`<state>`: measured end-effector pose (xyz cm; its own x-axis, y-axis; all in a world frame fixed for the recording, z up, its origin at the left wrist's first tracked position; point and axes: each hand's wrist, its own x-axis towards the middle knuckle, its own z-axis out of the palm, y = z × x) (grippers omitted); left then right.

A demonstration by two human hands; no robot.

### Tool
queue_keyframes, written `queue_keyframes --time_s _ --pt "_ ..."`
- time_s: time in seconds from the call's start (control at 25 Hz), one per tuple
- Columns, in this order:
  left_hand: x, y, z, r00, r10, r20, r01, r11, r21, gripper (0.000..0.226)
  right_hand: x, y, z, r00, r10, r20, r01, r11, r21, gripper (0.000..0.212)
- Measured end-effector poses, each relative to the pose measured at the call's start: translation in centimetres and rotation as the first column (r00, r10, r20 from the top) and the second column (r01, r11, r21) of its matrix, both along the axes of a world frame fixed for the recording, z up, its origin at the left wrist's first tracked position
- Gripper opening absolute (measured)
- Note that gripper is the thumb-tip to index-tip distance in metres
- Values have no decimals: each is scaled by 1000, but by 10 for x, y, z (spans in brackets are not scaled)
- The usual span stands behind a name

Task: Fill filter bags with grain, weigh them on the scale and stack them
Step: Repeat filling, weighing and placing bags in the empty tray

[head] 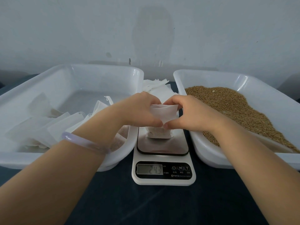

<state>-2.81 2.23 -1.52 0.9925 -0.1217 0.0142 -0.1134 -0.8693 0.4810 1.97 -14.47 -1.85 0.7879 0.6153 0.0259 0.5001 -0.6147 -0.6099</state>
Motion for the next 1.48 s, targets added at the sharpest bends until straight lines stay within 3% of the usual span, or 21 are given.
queue_keyframes --time_s 0.44,0.68,1.48 --pt "1 1 -1 1000 -4 17 4 1000 -10 21 0 0 -1 1000 4 0 -4 1000 -17 41" --pt "2 2 -2 1000 3 21 -3 1000 -14 12 1 0 -1 1000 6 2 -6 1000 -25 40" --pt "2 2 -2 998 -27 53 28 999 -16 26 0 0 -2 999 4 31 -3 999 -43 39"
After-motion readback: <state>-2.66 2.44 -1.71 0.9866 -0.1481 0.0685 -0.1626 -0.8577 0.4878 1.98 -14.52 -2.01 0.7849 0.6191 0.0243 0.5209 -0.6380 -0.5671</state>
